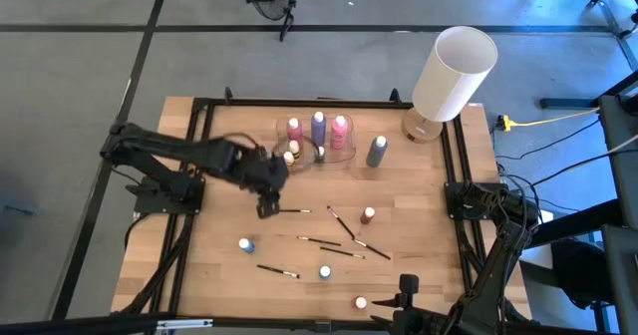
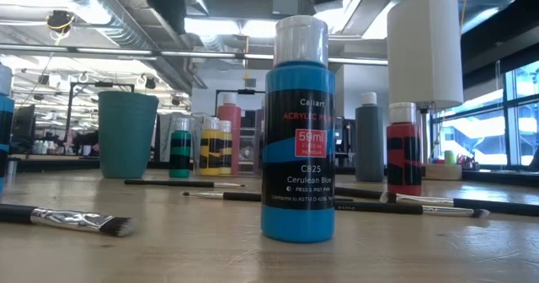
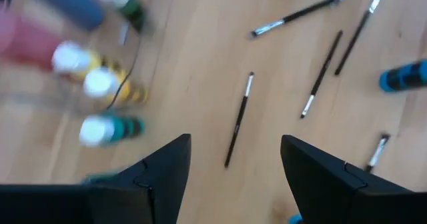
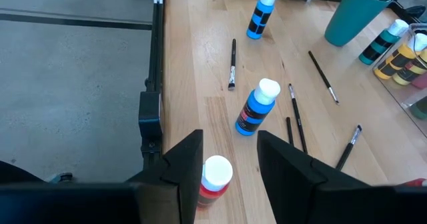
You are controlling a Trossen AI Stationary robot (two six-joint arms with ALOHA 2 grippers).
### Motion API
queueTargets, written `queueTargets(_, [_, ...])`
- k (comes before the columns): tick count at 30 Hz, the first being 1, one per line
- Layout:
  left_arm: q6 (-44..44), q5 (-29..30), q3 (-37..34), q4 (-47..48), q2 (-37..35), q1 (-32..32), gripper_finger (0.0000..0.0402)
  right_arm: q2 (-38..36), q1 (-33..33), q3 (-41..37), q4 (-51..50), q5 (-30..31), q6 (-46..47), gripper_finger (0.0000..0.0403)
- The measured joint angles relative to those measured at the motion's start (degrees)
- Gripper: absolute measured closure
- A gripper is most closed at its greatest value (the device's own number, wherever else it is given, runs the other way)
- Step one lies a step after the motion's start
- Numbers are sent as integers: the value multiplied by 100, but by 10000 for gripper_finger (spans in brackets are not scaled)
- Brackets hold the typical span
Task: Pick & Place Paint Supplies
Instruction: Put the black paint brush into the green cup
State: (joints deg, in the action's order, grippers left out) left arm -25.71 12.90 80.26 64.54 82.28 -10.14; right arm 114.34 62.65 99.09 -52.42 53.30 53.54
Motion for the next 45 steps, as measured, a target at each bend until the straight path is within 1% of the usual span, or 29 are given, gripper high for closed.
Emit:
queueTargets(4, [599,462,-232,-626,228,-394,174,0,-1,-2,16,0,0,259])
queueTargets(5, [753,441,-300,-830,296,-416,174,0,-2,-2,15,0,-2,259])
queueTargets(9, [1491,-282,-362,-1294,733,-355,174,0,-2,-2,2,-2,-10,259])
queueTargets(14, [2056,-373,-366,-1397,1414,-215,174,0,0,-2,-5,-7,-58,259])
queueTargets(18, [2163,-410,-368,-1482,1980,-100,174,0,0,-2,-5,-20,-59,259])
queueTargets(22, [2404,-420,-371,-1813,2387,-49,174,0,-2,-2,-4,-104,-56,259])
queueTargets(27, [2664,-773,-370,-2282,2574,-49,174,0,-2,-2,-3,-105,-15,259])
queueTargets(34, [2711,-788,-410,-2718,2614,-47,174,0,-2,-2,43,-105,3,259])
queueTargets(38, [2796,-832,-666,-2977,2612,-10,174,0,1,-2,44,-108,50,259])
queueTargets(42, [2755,-1137,-920,-3339,2609,122,174,0,1,-2,43,-122,52,259])
queueTargets(45, [2753,-1110,-1088,-3652,2609,179,174,0,1,-2,40,-125,63,259])
